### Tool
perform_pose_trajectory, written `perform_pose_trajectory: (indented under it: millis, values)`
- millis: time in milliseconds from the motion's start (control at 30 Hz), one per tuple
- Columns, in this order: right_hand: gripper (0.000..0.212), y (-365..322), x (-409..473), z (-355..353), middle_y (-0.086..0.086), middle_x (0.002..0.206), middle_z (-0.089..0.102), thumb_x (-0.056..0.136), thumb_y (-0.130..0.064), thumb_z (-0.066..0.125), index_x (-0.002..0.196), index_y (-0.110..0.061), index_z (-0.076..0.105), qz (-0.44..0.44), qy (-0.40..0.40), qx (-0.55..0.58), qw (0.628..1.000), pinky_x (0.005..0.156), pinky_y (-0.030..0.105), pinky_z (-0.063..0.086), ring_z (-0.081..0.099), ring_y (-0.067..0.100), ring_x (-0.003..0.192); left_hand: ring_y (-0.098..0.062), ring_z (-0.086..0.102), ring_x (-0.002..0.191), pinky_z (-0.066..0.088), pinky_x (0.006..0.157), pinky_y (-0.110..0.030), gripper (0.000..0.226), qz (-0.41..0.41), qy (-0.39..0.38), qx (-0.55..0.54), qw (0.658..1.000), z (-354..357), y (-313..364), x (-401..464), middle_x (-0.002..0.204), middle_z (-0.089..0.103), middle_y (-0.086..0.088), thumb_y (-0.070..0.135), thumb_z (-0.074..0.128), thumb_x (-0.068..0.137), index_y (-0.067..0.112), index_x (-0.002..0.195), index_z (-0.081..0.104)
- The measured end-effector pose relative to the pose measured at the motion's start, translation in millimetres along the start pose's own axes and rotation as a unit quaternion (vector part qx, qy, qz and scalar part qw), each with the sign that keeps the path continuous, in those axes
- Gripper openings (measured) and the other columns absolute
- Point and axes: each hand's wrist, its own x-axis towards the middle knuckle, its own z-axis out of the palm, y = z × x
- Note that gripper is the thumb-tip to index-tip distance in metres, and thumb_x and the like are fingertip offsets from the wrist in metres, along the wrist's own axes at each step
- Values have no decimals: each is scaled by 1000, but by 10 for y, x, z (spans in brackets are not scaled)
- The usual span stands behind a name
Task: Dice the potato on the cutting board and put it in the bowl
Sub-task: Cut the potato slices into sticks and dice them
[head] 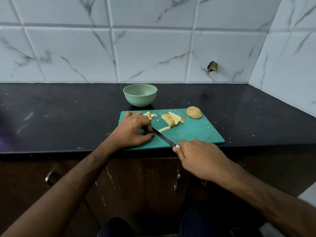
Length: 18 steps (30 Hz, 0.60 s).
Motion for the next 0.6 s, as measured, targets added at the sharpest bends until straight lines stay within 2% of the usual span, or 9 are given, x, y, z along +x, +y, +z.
perform_pose_trajectory:
  millis: [167,267,333,400,467,533,600]
  values:
    - [37,-26,170,57,-6,81,55,109,-49,28,100,-24,55,3,-18,26,1000,58,28,38,54,8,70,-5,52,85,34,87,-38,21,4,3,6,1000,2,5,-5,78,56,20,46,68,86,32,76,57]
    - [39,78,236,-83,-4,80,56,109,-50,30,91,-24,54,26,-60,96,993,60,28,39,52,9,68,-5,51,85,35,87,-39,22,8,7,4,1000,3,8,-12,80,52,20,53,58,85,33,78,53]
    - [40,205,248,-207,-1,76,57,109,-48,32,87,-23,54,36,-51,147,987,56,27,41,52,9,60,-5,50,85,35,87,-42,20,12,15,9,1000,14,10,-11,82,50,20,51,58,87,32,81,52]
    - [40,365,302,-277,-1,68,55,109,-45,35,84,-20,53,48,-16,217,975,45,24,40,47,5,41,-4,49,90,36,89,-44,17,10,22,11,1000,34,-10,-4,92,50,19,49,57,89,32,91,55]
    - [42,560,430,-265,0,58,49,109,-44,38,82,-14,51,67,24,334,940,37,23,35,39,9,33,-3,50,106,36,95,-43,26,10,2,4,1000,53,-26,20,112,51,18,52,52,93,35,111,57]
    - [43,721,584,-226,1,52,39,109,-44,37,81,-13,47,73,36,454,887,35,22,30,31,13,32,-3,43,125,31,101,-40,36,17,-50,-28,998,75,4,83,131,48,18,54,47,96,39,128,53]
    - [42,811,720,-180,2,49,33,110,-41,35,80,-13,45,68,42,527,846,34,20,27,26,12,29,-3,37,132,27,102,-39,40,24,-97,-51,994,92,63,172,137,46,17,52,46,98,40,136,49]
